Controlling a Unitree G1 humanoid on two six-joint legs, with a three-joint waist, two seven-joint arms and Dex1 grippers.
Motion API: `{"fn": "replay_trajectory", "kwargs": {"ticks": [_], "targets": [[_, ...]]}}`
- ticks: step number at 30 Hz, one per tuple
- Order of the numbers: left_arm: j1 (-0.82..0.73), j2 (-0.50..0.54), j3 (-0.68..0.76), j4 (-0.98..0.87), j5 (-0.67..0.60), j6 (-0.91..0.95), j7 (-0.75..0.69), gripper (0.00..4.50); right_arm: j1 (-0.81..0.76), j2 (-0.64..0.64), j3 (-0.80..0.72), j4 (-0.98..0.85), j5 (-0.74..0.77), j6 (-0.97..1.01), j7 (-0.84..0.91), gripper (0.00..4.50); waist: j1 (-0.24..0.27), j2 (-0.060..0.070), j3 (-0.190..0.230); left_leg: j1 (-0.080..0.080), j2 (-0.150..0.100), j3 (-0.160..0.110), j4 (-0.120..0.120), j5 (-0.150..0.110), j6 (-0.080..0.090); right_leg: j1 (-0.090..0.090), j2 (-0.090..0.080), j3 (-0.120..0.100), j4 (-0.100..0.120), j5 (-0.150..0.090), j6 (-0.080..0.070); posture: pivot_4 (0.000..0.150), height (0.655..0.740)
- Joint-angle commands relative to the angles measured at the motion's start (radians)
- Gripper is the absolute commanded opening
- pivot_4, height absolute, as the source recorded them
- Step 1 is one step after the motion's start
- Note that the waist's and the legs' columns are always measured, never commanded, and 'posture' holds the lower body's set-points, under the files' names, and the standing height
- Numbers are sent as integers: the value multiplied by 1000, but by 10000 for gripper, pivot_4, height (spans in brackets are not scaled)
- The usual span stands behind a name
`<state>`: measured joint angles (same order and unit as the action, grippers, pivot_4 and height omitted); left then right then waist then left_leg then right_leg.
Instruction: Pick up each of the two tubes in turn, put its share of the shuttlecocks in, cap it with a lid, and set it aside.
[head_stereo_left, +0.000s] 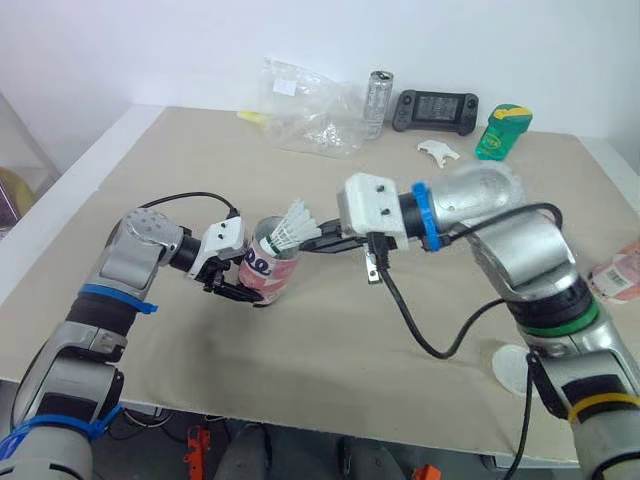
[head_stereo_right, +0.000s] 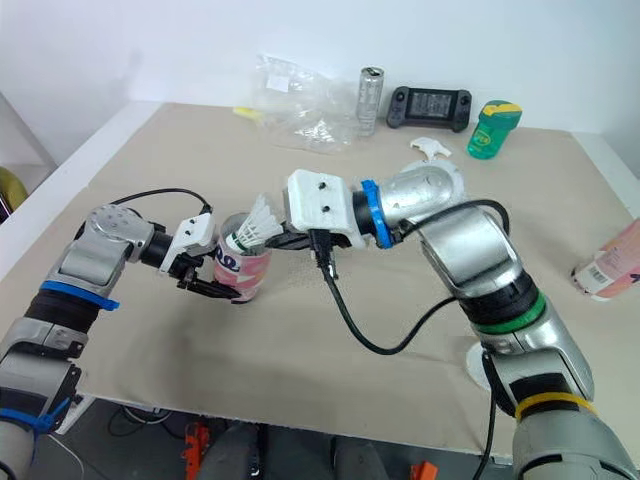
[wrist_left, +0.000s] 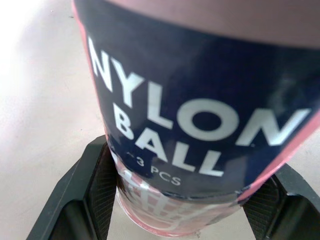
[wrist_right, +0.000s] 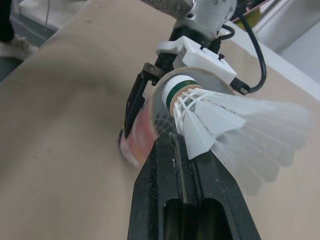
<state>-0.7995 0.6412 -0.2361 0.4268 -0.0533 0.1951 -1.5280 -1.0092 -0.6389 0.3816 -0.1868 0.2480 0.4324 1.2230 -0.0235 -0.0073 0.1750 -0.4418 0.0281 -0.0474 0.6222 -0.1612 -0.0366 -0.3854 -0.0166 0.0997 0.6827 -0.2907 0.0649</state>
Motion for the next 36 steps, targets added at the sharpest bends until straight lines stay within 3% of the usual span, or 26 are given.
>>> {"fn": "replay_trajectory", "kwargs": {"ticks": [1, 3, 12, 15, 16, 19, 32, 36], "targets": [[14, -7, -20, -21, -1, 9, 6, 29887, -47, 17, -22, -1, 19, -11, 44, 11428, 1, 0, 0, 0, 0, 0, 0, 0, 0, 0, 0, 0, 0, 0, 0, 1500, 7394], [15, -6, -20, -25, -3, 13, 9, 29887, -60, 27, -45, -3, 43, 2, 56, 24950, 1, 0, 0, 0, 0, 0, 0, 0, 0, 0, 0, -1, 0, 0, 0, 1500, 7394], [13, -2, -22, -19, -4, 12, 9, 29887, -81, 7, -153, 88, 89, 22, 53, 25753, 1, 0, 0, 0, 0, -1, 0, 0, 0, 1, 0, -1, 0, 0, 0, 1500, 7394], [4, -5, -26, -5, -1, 6, 6, 29887, -88, 45, -106, 99, 53, 15, 39, 19772, 0, 0, 0, 0, 0, -1, 0, 0, 0, 0, 0, -1, 1, 0, -1, 1500, 7394], [0, -7, -27, -1, 0, 3, 5, 29887, -86, 54, -77, 96, 33, -1, 52, 12330, 0, 0, 0, 0, 0, -1, 0, 0, 0, 0, 0, -1, 1, 0, -1, 1500, 7394], [-9, -11, -30, 10, 3, -1, 3, 29887, -115, 85, 26, 148, -80, -94, 70, 94, 0, 0, 0, 0, 0, 0, 0, 0, 0, 0, 0, -1, 1, 0, -1, 1500, 7394], [2, -6, -21, 0, -1, 6, 2, 29887, -328, 316, 330, 614, -378, -523, 265, 94, -2, 0, 0, 0, 0, 0, -1, 1, -1, -1, 0, -1, 1, 1, -2, 1500, 7394], [13, -1, -15, -17, -5, 19, 10, 29887, -357, 413, 369, 766, -477, -617, 213, 94, -9, 0, 0, 4, 2, -1, -2, 1, -2, 1, 1, -2, 2, 1, -3, 1500, 7394]]}}
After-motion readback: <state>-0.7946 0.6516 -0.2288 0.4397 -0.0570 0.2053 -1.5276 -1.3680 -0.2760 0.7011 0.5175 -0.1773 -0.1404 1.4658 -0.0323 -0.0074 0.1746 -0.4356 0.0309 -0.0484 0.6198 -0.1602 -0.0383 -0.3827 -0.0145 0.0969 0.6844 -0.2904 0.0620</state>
